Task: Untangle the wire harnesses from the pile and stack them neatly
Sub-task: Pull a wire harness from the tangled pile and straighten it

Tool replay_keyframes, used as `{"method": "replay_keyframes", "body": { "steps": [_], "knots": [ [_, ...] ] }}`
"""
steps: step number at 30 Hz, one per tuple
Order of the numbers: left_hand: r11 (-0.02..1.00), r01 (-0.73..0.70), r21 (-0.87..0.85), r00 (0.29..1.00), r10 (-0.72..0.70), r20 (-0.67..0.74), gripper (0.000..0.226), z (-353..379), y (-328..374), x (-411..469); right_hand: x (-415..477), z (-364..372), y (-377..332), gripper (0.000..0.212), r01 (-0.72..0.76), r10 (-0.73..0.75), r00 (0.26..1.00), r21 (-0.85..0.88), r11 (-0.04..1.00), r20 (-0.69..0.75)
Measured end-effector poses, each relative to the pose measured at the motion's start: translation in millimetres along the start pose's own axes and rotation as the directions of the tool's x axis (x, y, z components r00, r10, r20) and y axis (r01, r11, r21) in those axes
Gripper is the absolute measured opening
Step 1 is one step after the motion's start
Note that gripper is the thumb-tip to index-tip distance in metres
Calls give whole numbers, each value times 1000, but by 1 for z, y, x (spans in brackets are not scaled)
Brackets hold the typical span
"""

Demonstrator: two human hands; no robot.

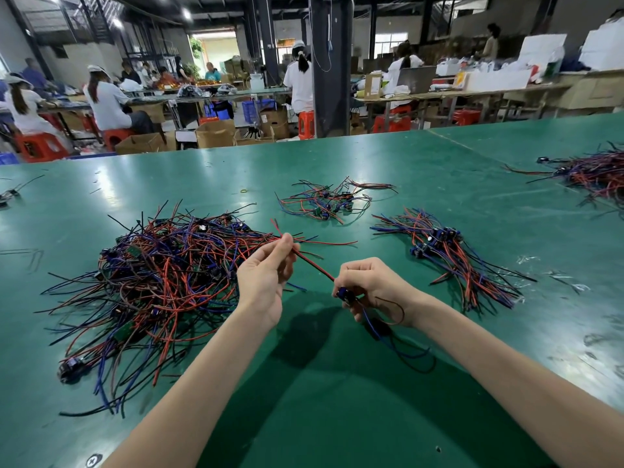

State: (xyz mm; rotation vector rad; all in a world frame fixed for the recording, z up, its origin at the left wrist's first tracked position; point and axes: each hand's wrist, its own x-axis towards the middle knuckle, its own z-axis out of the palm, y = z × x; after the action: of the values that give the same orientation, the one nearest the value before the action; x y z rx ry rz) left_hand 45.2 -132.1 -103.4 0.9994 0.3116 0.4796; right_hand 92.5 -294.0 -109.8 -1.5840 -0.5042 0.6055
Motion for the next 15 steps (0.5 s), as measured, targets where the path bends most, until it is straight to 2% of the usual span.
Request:
{"method": "replay_keyframes", "body": {
  "steps": [9, 12, 15],
  "knots": [
    [977, 85, -196, 995, -94, -38, 8, -5, 10, 9, 2, -3, 3, 42, -6, 5, 998, 20, 1000, 57],
    [987, 55, -150, 997, -61, -40, 10, -6, 7, 10, 2, -5, 5, 36, -10, 7, 996, 32, 999, 88],
    [999, -42, -9, 997, 42, -67, 8, -8, 3, 13, 2, -5, 5, 22, -23, 18, 993, 42, 999, 116]
  ]
}}
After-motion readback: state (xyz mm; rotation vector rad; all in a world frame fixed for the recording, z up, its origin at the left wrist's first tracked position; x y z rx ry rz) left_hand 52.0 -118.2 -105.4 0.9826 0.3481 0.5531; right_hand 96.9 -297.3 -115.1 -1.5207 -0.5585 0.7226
